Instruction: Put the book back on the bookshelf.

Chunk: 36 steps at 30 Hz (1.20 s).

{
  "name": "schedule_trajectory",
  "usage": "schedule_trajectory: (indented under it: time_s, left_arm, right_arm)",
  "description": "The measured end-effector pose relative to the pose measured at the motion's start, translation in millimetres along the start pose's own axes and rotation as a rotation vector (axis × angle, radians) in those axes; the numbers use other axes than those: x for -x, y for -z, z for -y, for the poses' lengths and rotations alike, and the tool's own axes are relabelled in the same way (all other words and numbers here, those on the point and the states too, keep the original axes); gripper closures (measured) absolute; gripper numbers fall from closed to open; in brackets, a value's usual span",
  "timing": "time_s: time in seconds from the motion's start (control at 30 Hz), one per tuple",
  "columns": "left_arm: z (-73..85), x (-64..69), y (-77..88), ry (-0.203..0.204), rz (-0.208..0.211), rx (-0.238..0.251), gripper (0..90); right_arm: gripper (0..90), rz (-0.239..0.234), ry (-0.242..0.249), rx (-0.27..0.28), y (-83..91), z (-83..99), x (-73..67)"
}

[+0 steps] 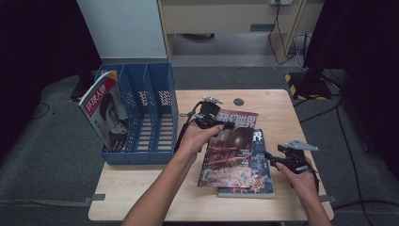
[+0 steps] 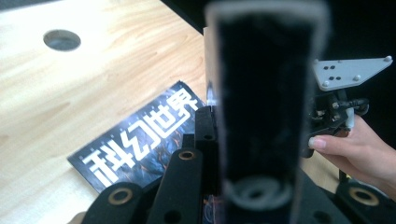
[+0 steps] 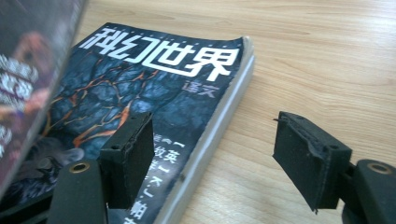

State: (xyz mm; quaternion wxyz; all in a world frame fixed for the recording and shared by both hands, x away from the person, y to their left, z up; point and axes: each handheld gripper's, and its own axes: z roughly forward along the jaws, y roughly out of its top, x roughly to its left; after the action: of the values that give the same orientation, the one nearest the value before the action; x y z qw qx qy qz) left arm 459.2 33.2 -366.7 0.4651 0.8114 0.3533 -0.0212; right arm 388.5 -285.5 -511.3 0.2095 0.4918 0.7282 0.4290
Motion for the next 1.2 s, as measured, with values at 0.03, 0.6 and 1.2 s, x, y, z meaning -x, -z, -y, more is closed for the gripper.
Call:
schedule_trajectory:
  time_s: [0.03,0.6,1.2]
  left_arm:
    - [-2.6,1.3,1.9,-0.005,-0.005,0.002,83.6]
    - [-32.6,6.3,47.8,-0.011,-0.096,0.117,83.6]
    - [-31.3,7.3,87.8,-0.009,-0.158,0.169,83.6]
  right_arm:
    - [28.6,0.002,-0.008,0.001,0.4,-0.2,0.5]
    - [26.0,0.057,-0.01,0.002,3.9,1.9,7.0]
    - [24.6,0.114,-0.008,-0.02,5.7,4.6,12.0]
